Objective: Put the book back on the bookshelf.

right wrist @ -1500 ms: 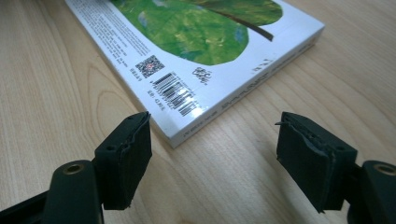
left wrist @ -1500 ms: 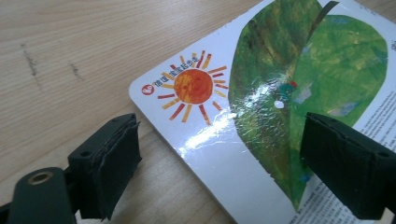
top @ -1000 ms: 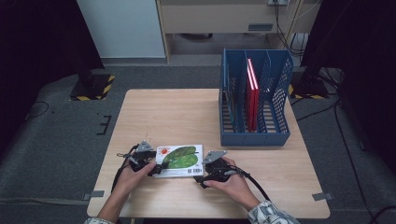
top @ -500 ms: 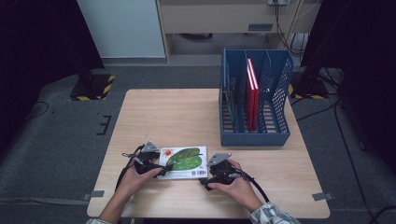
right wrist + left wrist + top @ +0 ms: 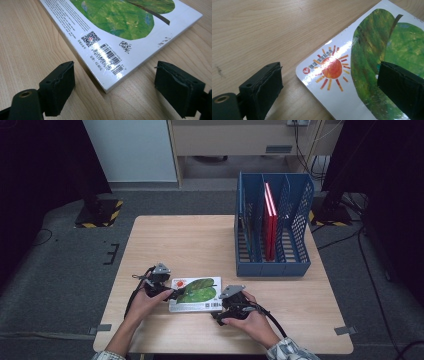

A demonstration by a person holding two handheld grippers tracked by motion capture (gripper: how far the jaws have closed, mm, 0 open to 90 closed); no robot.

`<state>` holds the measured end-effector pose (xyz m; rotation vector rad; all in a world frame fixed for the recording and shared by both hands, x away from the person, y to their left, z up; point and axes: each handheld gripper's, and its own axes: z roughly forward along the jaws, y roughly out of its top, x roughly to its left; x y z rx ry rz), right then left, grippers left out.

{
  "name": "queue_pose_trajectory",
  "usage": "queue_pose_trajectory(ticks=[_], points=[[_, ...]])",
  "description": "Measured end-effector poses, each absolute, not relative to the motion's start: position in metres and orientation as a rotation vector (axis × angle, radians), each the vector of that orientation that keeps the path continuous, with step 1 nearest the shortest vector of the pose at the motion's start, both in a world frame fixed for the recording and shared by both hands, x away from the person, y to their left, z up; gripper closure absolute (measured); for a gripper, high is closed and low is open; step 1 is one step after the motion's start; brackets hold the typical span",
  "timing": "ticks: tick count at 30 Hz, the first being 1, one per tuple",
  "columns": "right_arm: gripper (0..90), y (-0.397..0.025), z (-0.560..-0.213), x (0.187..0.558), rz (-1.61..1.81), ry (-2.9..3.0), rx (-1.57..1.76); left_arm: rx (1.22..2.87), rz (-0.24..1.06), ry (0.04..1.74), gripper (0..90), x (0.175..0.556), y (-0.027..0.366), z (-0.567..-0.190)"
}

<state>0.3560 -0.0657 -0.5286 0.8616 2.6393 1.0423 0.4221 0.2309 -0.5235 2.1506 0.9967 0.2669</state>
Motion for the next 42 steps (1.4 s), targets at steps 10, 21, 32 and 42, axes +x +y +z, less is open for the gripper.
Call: queue_pose_trajectory(ticks=[10, 21, 32, 42], points=[[13.8, -0.059, -0.531, 0.349, 1.028, 2.623, 0.827, 2.137, 0.255, 1.055, 7.8, 0.429, 0.234, -0.525], [16.2, -0.056, -0.530, 0.347, 1.014, 2.620, 0.839, 2.155, 0.240, 1.047, 10.2, 0.426, 0.235, -0.527], [19.9, -0.056, -0.527, 0.344, 0.995, 2.637, 0.824, 2.147, 0.232, 1.039, 13.1, 0.425, 0.235, -0.527], [23.3, -0.056, -0.527, 0.342, 0.999, 2.637, 0.817, 2.143, 0.215, 1.038, 18.8, 0.419, 0.236, -0.526]])
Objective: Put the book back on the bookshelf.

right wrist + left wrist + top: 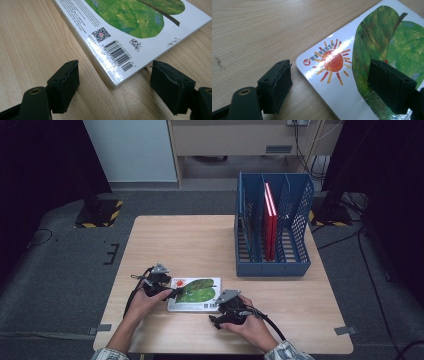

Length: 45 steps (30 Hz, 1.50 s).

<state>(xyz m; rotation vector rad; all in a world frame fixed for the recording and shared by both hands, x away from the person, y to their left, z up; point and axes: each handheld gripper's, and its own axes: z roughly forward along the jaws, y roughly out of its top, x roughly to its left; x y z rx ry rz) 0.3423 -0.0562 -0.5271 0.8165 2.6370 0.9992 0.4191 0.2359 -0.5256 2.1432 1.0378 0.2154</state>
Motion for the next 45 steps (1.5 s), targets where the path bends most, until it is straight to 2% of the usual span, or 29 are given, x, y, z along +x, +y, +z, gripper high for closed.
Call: queue_pose_trajectory(ticks=[10, 18, 25, 28, 33, 45], points=[[21.8, -0.056, -0.529, 0.343, 1.024, 2.626, 0.821, 2.139, 0.206, 1.033, 20.6, 0.420, 0.234, -0.526], [9.6, -0.051, -0.533, 0.344, 1.043, 2.615, 0.826, 2.139, 0.212, 1.006, 17.5, 0.422, 0.231, -0.527], [7.2, -0.049, -0.534, 0.344, 1.040, 2.613, 0.832, 2.138, 0.214, 0.978, 15.1, 0.423, 0.230, -0.529], [4.5, -0.047, -0.535, 0.343, 1.044, 2.600, 0.846, 2.137, 0.213, 0.991, 15.4, 0.423, 0.230, -0.528], [3.0, -0.044, -0.535, 0.343, 1.021, 2.600, 0.869, 2.118, 0.212, 1.024, 22.4, 0.424, 0.232, -0.526], [0.5, -0.039, -0.535, 0.342, 0.999, 2.589, 0.905, 2.109, 0.219, 1.031, 22.0, 0.422, 0.233, -0.519]])
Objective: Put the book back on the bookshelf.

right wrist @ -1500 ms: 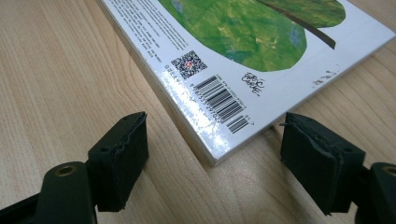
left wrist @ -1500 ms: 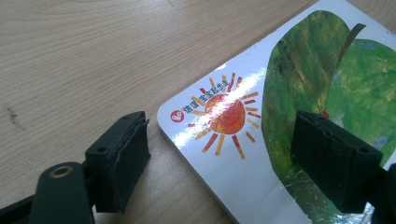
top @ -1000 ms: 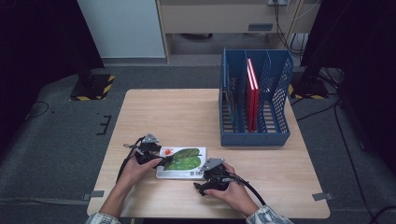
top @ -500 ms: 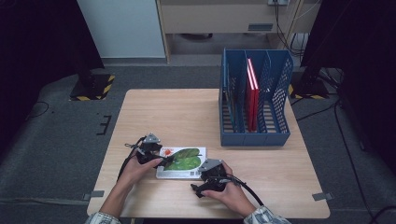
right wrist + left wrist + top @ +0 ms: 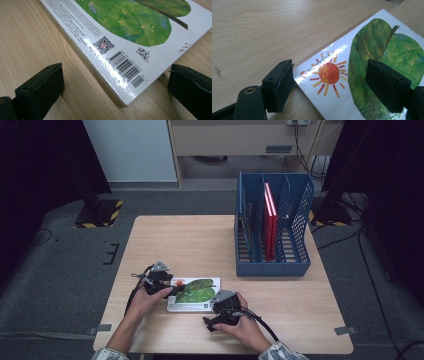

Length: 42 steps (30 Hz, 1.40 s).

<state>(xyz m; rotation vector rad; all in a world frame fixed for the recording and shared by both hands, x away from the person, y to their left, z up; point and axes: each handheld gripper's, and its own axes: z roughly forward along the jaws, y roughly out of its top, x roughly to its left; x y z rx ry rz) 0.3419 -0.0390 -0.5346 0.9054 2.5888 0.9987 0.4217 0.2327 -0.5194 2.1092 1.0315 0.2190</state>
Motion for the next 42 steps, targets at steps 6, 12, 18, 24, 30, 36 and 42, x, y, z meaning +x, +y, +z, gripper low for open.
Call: queue_pose_trajectory(ticks=[6, 12, 18, 24, 30, 36, 42], points=[[0.7, -0.038, -0.535, 0.343, 1.009, 2.578, 0.910, 2.131, 0.214, 1.033, 22.3, 0.422, 0.233, -0.521], [1.5, -0.038, -0.535, 0.342, 1.009, 2.581, 0.899, 2.148, 0.214, 1.062, 21.6, 0.420, 0.237, -0.522], [1.4, -0.038, -0.535, 0.341, 1.007, 2.587, 0.893, 2.143, 0.209, 1.058, 22.4, 0.420, 0.235, -0.524], [1.2, -0.036, -0.535, 0.341, 0.998, 2.584, 0.913, 2.095, 0.216, 1.093, 27.1, 0.419, 0.236, -0.517], [0.4, -0.033, -0.535, 0.340, 0.992, 2.570, 0.936, 2.087, 0.241, 1.078, 27.2, 0.418, 0.235, -0.509], [0.2, -0.030, -0.535, 0.341, 0.986, 2.536, 0.971, 2.123, 0.262, 1.067, 26.5, 0.417, 0.232, -0.508], [0.2, -0.027, -0.537, 0.343, 1.003, 2.485, 1.019, 2.090, 0.267, 1.059, 26.4, 0.416, 0.233, -0.502]])
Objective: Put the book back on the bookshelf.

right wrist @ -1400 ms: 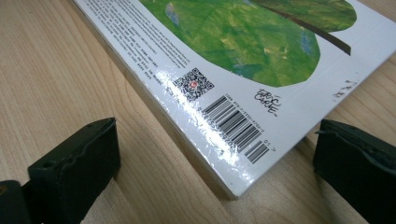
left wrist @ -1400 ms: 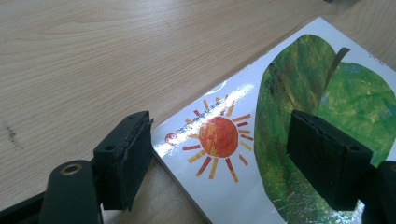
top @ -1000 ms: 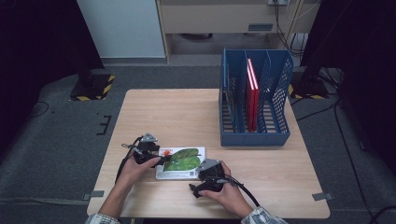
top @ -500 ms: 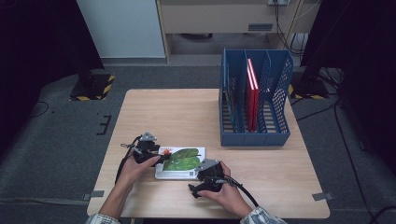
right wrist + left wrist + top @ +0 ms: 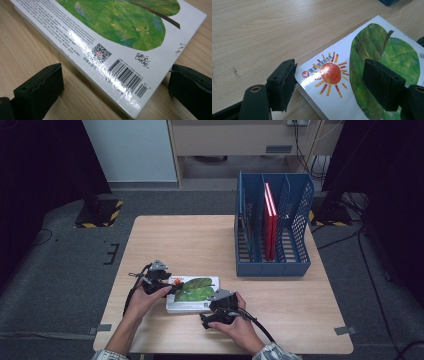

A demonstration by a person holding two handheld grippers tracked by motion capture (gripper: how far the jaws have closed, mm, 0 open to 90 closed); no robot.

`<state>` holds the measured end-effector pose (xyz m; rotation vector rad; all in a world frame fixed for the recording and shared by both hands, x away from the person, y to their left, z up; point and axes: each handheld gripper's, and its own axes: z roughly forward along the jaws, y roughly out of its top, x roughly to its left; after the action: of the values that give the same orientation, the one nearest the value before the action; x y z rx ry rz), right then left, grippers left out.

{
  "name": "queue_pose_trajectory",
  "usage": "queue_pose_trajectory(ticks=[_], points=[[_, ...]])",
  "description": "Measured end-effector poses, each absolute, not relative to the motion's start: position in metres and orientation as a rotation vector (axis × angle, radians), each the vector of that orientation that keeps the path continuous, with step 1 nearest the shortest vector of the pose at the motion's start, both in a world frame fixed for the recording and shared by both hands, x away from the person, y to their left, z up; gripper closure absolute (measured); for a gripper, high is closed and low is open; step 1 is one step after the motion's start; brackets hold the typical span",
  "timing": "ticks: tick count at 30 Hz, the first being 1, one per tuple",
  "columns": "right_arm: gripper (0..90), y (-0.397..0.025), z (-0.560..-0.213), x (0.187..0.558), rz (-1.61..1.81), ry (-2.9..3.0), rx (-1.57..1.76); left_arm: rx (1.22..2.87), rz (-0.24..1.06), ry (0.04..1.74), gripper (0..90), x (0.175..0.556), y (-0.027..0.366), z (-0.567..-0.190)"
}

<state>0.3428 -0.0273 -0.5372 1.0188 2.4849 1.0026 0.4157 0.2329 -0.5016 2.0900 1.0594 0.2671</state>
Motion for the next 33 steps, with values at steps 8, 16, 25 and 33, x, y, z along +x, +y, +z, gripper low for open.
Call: queue_pose_trajectory(ticks=[8, 16, 25, 33], points=[[0.2, -0.023, -0.539, 0.344, 1.005, 2.430, 1.084, 2.065, 0.268, 1.059, 25.6, 0.414, 0.234, -0.497], [0.9, -0.020, -0.539, 0.345, 1.002, 2.395, 1.127, 2.039, 0.267, 1.056, 25.2, 0.413, 0.234, -0.491], [0.6, -0.020, -0.538, 0.347, 1.056, 2.363, 1.210, 2.030, 0.261, 1.056, 22.3, 0.413, 0.234, -0.492], [0.8, -0.020, -0.538, 0.348, 1.070, 2.361, 1.220, 2.025, 0.229, 1.085, 9.0, 0.410, 0.234, -0.501]])
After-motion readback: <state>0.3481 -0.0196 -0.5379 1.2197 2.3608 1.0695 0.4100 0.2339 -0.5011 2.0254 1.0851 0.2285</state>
